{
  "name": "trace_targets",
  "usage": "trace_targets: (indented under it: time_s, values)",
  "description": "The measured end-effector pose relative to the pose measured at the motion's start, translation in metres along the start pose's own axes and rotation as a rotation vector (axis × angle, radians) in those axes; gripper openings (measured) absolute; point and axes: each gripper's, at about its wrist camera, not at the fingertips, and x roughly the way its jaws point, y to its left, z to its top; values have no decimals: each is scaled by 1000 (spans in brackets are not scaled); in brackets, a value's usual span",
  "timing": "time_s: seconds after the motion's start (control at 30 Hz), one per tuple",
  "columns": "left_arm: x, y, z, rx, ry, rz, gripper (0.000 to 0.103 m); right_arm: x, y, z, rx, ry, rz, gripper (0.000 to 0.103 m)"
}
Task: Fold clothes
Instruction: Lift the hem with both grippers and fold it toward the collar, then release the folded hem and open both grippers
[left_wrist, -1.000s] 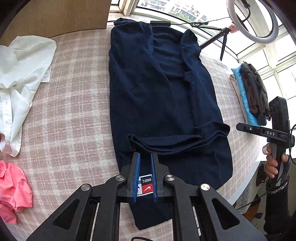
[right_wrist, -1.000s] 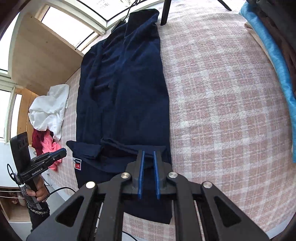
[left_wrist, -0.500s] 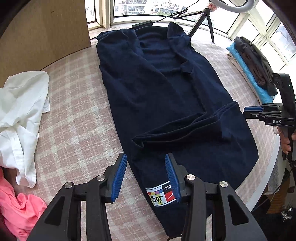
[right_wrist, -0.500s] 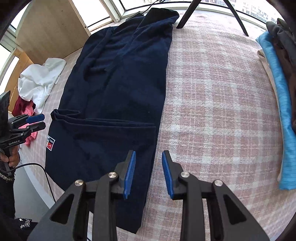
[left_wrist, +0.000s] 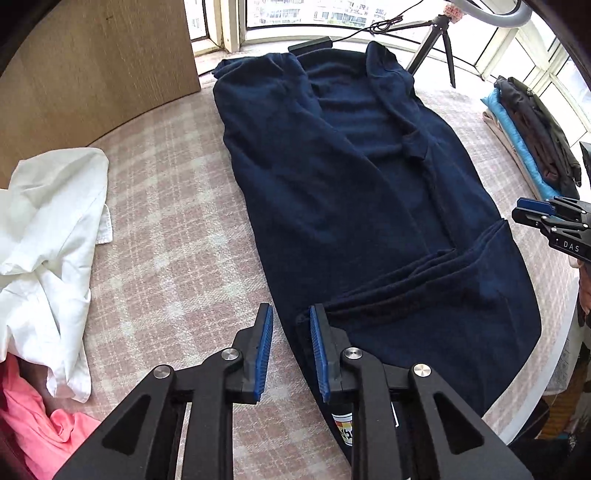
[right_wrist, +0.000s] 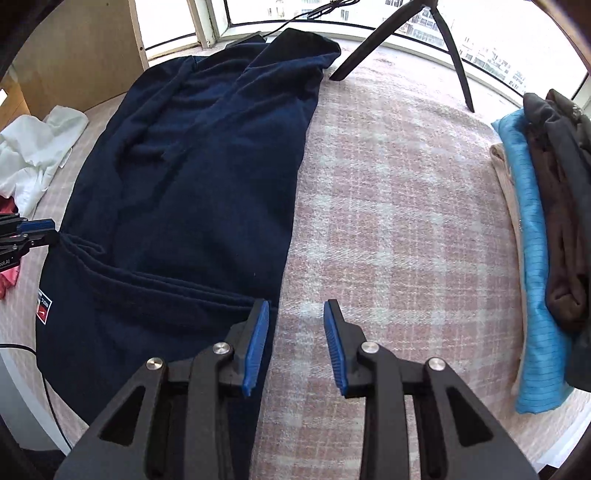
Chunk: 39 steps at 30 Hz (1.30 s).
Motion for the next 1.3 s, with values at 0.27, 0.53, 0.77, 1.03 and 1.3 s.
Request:
trace_targets:
  time_s: [0.27,0.53,0.77,1.03,1.3]
  values:
    - [12,-60,-1,143,53,-200,22,11,93,11,-114,50,393,27]
    - [19,-36,-1,32,49,-177,20,33,123,10,-195,93,295,11]
    - [25,-30,-3,-11,47,-215,30,31,127,8,-185,108,328,9]
    - [-33,-19,-45,-19,-7,-183,30,-46,72,-15,-36,-9,367,13]
    - [-29,-38,-120,-21,85,-222,30,-47,34,-106,7,91,260,13]
